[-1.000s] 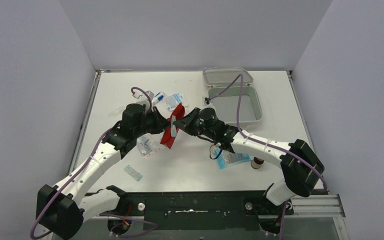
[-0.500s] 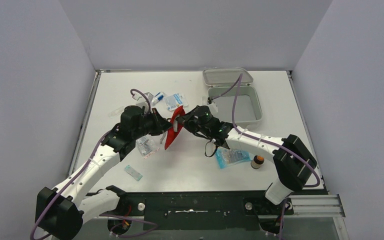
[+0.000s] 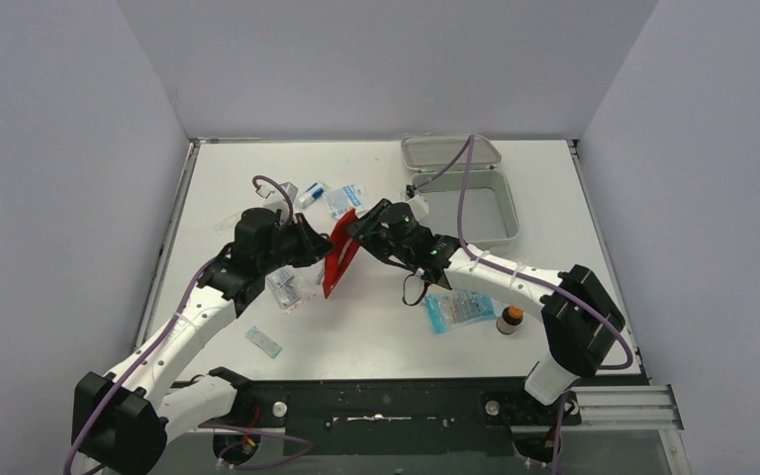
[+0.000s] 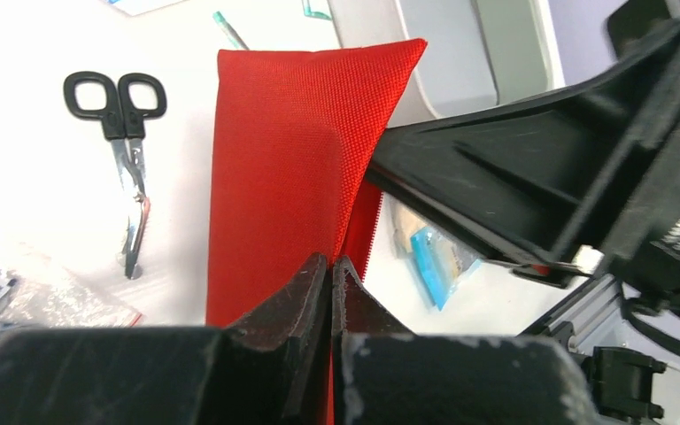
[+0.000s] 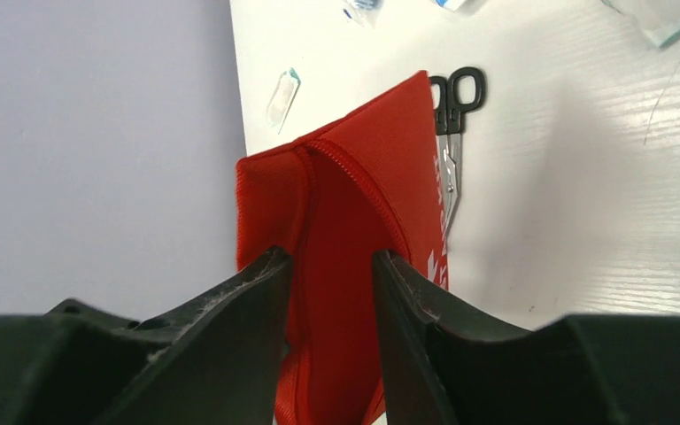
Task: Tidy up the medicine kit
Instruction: Place the medical item at the medicine pouch, then pick up the medical item at the center of the board.
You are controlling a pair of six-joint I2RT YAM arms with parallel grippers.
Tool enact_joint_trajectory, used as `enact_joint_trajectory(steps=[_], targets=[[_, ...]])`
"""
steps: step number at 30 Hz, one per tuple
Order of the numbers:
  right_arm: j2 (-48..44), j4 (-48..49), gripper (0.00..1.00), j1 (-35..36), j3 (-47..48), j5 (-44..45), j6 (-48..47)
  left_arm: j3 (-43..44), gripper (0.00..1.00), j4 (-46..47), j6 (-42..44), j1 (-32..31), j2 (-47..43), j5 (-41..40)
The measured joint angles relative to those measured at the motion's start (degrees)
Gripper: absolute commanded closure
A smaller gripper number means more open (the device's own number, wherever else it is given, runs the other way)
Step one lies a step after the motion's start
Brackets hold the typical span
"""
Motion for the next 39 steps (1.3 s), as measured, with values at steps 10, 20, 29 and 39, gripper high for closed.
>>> enact_joint_trajectory(steps=[10, 20, 29, 39], targets=[[-5.7, -2.9, 0.61, 0.0, 1.2, -4.3, -15.9, 1.1, 1.00, -3.3, 3.3, 0.9, 0.3, -2.8], [-3.7, -12.6, 0.64, -4.0, 12.2, -1.0, -36.8, 4.5, 1.00, -11.0, 11.6, 1.1, -1.2, -10.4], [11.8, -17.4, 0.65, -8.9, 21.9, -1.2, -49.6, 4.8, 1.00, -12.8, 15.7, 1.1, -4.7, -13.5], [28.3, -24.0, 0.66, -9.1, 33.3, -2.8, -58.1, 4.8, 1.00, -13.6, 17.4, 0.3, -5.8, -14.3]])
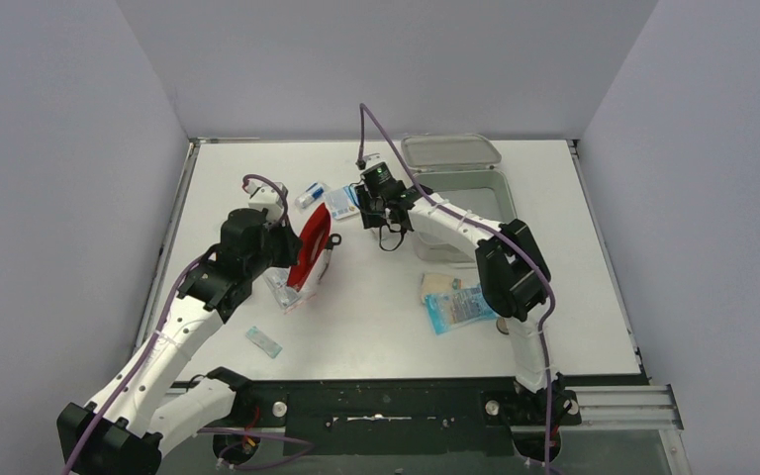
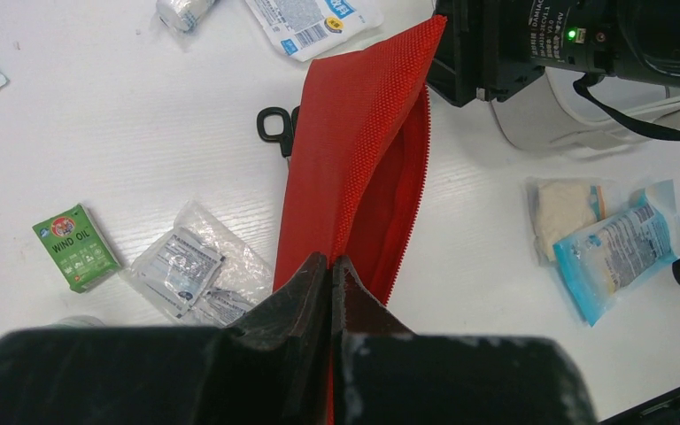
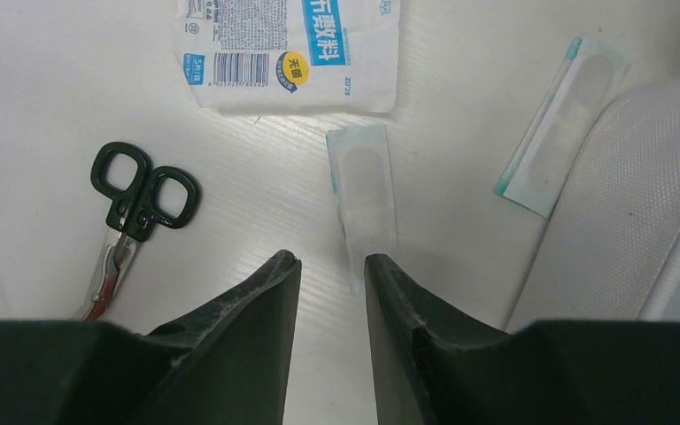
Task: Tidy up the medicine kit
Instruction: Pick up the medical item at the center of the board.
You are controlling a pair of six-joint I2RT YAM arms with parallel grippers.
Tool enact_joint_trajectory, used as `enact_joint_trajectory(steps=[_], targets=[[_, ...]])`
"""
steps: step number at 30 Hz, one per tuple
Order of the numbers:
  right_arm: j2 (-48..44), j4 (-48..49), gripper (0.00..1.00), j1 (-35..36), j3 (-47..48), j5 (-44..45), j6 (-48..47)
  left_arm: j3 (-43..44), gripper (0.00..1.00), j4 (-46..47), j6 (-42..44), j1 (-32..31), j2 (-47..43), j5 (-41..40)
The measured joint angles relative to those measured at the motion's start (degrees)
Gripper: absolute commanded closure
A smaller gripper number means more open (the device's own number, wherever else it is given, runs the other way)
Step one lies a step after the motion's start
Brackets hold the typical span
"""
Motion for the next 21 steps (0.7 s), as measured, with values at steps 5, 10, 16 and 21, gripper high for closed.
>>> enact_joint_trajectory(steps=[5, 10, 16, 21], targets=[[1.8, -0.4, 0.67, -0.3, 1.9, 0.0, -1.5, 0.0, 1.00, 0.0, 0.1, -0.3, -0.1, -0.1], [3.1, -0.3, 0.69, -0.7, 2.3, -0.2, -2.1, 0.0, 1.00, 0.0, 0.1, -0.3, -0.1, -0.1], [6.1, -0.1, 0.69, -0.9, 2.9, -0.8, -2.3, 0.0, 1.00, 0.0, 0.3, -0.3, -0.1, -0.1], [7.5, -0.2, 0.72, -1.1, 2.8, -1.9, -2.3, 0.0, 1.00, 0.0, 0.3, -0.3, -0.1, -0.1]])
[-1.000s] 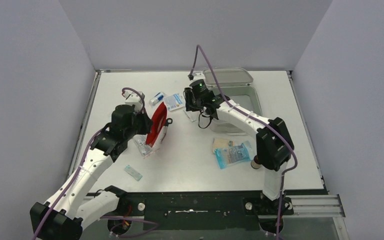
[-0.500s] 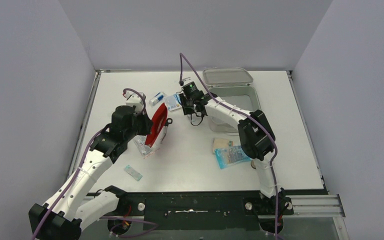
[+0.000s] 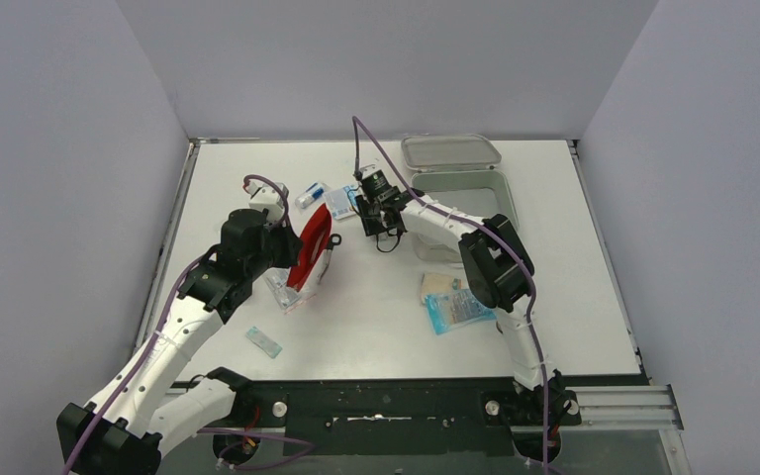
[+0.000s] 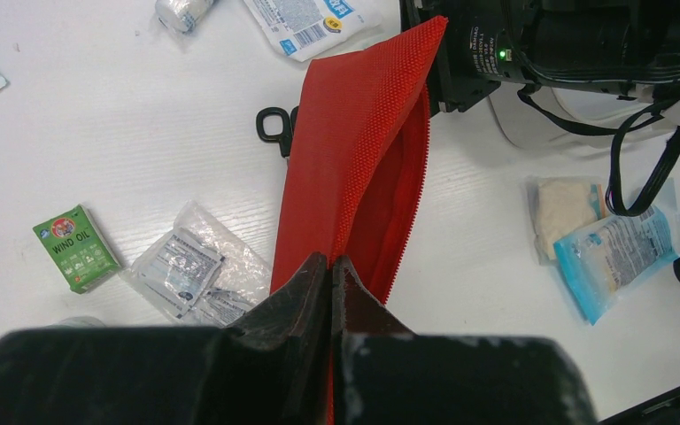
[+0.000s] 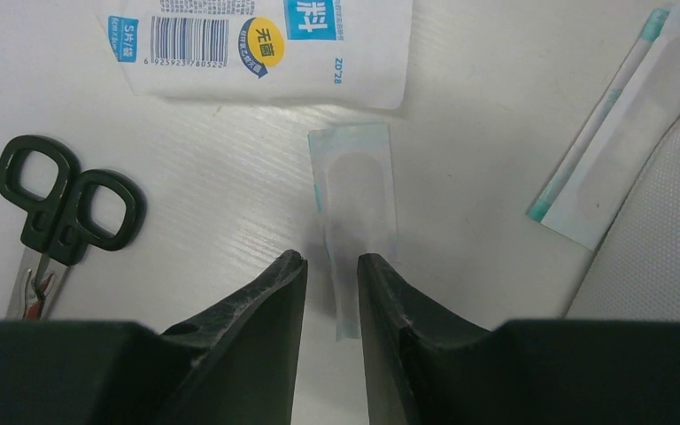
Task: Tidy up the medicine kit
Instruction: Pick up the medical item at the center of the board.
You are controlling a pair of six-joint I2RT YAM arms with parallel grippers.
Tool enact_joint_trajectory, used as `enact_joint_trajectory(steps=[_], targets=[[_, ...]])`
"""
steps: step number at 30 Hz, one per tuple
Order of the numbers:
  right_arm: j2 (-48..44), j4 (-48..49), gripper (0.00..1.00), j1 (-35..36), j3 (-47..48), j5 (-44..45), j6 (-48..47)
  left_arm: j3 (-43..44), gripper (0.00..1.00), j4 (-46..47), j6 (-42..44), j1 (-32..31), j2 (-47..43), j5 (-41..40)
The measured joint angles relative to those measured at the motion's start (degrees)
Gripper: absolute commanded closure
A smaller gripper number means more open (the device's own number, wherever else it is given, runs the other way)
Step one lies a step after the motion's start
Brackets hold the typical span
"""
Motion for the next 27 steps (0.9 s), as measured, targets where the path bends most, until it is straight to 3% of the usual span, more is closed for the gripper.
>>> enact_joint_trajectory(steps=[11, 19, 27], targets=[[0.0, 1.0, 0.77, 0.0, -1.6, 1.2, 0.0, 0.0, 1.00, 0.0, 0.0, 0.0, -0.2, 0.0], [-0.2, 3.4, 1.00, 0.0, -3.5, 2.6, 0.1, -0.1, 1.00, 0.0, 0.0, 0.0, -0.8, 0.1], [-3.7, 7.3, 1.00, 0.0, -9.6, 1.1, 1.6, -0.6, 1.00, 0.0, 0.0, 0.0, -1.0, 0.2]])
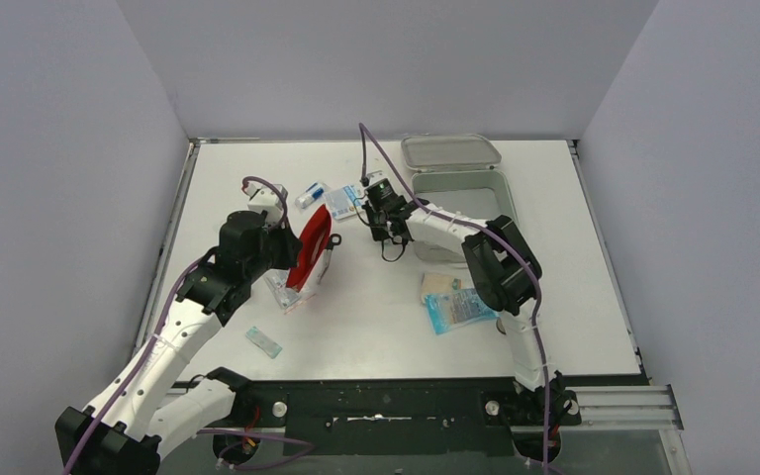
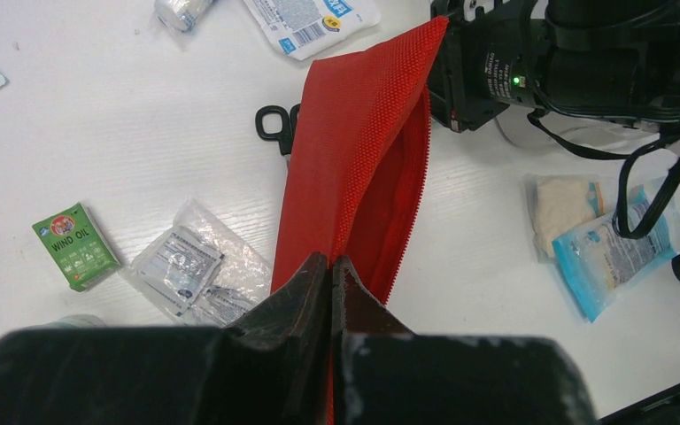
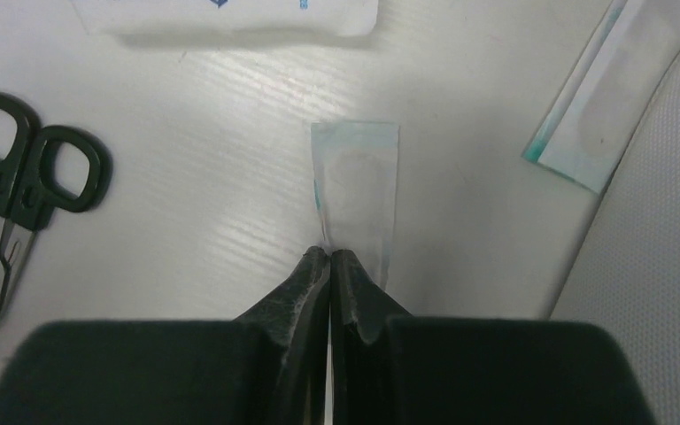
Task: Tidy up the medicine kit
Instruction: Pick up the medical item at the center of the board.
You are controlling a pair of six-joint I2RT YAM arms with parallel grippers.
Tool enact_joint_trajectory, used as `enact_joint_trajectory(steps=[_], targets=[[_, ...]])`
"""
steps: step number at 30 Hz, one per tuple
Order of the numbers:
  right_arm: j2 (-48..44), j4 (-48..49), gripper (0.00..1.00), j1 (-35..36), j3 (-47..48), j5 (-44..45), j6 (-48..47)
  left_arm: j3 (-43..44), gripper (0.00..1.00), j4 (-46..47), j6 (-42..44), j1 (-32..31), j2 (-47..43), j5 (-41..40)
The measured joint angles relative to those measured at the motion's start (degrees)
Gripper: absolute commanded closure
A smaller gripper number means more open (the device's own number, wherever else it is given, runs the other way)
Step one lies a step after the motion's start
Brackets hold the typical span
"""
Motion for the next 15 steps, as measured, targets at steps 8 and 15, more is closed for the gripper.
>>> enact_joint_trajectory(steps=[8, 15], targets=[[-9.3, 1.8, 1.00, -0.4, -10.6, -6.2, 4.4, -0.2, 1.00, 0.2, -0.9, 0.1, 0.0, 0.0], [-19.4, 7.8, 1.00, -0.4, -17.6, -12.6, 11.8, -2.3, 1.00, 1.0, -3.6, 0.3, -1.2, 0.0]])
